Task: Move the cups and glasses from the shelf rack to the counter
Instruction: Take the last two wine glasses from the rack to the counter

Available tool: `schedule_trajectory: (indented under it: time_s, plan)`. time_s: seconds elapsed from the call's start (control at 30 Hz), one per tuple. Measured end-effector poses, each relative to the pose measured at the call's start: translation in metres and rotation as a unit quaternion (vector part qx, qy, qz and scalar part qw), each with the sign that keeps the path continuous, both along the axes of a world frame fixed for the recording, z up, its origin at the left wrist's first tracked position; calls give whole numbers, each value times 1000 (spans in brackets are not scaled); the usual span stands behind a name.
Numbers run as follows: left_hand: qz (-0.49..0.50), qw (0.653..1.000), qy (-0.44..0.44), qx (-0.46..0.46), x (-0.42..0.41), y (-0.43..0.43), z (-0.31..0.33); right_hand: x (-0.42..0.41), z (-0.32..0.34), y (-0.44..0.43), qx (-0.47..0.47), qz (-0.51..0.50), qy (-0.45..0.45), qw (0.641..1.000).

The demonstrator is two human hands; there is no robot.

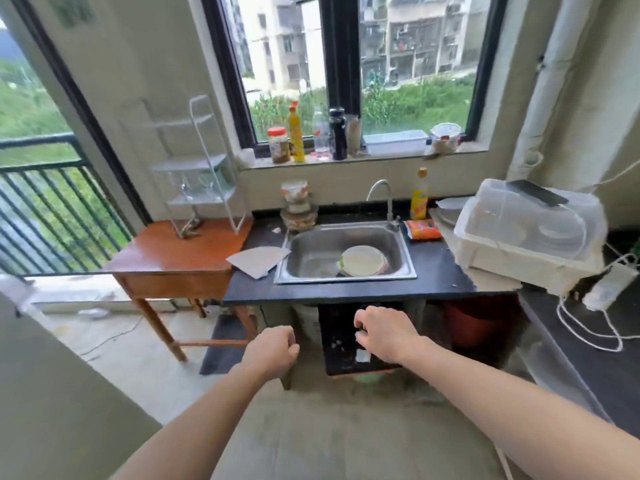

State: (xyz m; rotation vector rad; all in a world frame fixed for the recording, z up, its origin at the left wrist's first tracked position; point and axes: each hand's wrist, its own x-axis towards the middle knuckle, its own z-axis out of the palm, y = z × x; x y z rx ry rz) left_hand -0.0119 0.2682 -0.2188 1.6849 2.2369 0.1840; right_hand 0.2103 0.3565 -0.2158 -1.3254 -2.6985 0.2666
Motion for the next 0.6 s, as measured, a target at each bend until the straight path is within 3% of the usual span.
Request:
schedule_trajectory:
  time_s: [0.2,0.47,0.6]
  plan:
    - [97,994,-57,-17,-89,23,0,-110,10,60,1,74,6,997]
    - [192,980,-38,15,-206,91,28,-262,25,172,33,148,70,986]
    - [259,963,-46,50,-262,121,49,-338,46,227,33,191,57,979]
